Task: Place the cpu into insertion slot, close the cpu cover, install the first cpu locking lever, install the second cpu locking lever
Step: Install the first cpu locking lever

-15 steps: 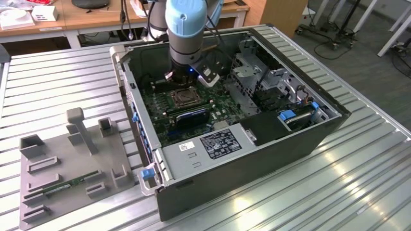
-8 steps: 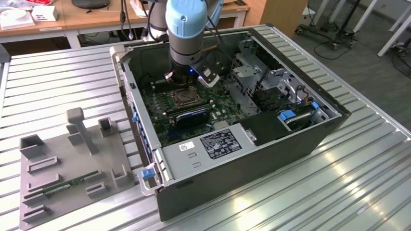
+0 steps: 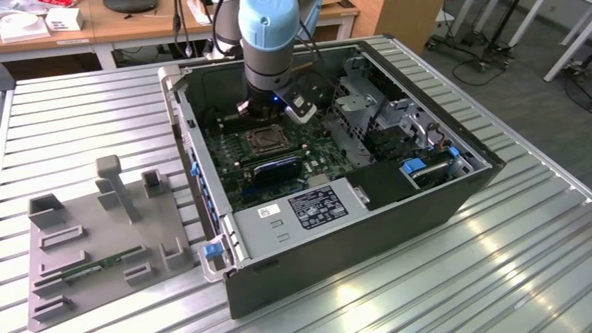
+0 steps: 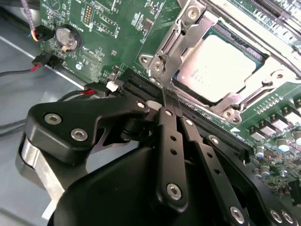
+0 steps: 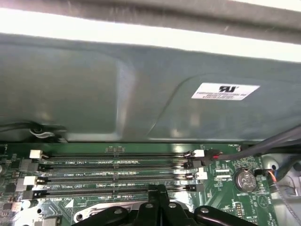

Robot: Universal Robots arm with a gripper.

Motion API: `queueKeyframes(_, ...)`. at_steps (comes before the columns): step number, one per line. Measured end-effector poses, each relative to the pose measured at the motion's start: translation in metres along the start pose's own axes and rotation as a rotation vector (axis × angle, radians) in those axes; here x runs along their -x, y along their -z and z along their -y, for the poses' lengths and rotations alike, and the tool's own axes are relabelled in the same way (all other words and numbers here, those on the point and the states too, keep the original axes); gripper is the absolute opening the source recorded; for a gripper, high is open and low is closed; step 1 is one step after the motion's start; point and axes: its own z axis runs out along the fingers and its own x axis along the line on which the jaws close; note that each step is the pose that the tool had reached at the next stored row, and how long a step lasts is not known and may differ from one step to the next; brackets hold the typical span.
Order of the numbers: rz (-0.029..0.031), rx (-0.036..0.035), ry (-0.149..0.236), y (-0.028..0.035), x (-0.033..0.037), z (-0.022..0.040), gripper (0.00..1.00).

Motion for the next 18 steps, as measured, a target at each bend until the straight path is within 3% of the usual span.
queueKeyframes(5,-0.0001,-0.0013,0.0,0.0081,0.0016,-0.0032,0.11)
queueKeyframes(7,0.0,-0.0114,0.002,0.01,0.002,-0.004,0.11)
queueKeyframes(9,-0.0006,-0.0314,0.006,0.0113,0.0021,-0.0045,0.11)
queueKeyframes(11,-0.0038,-0.0647,0.011,0.0116,0.0022,-0.0045,0.11)
queueKeyframes(13,-0.0109,-0.1001,0.015,0.0116,0.0022,-0.0045,0.11)
queueKeyframes(14,-0.0143,-0.1121,0.016,0.0116,0.0022,-0.0045,0.11)
queueKeyframes(18,-0.0155,-0.1149,0.016,0.0115,0.0022,-0.0045,0.11)
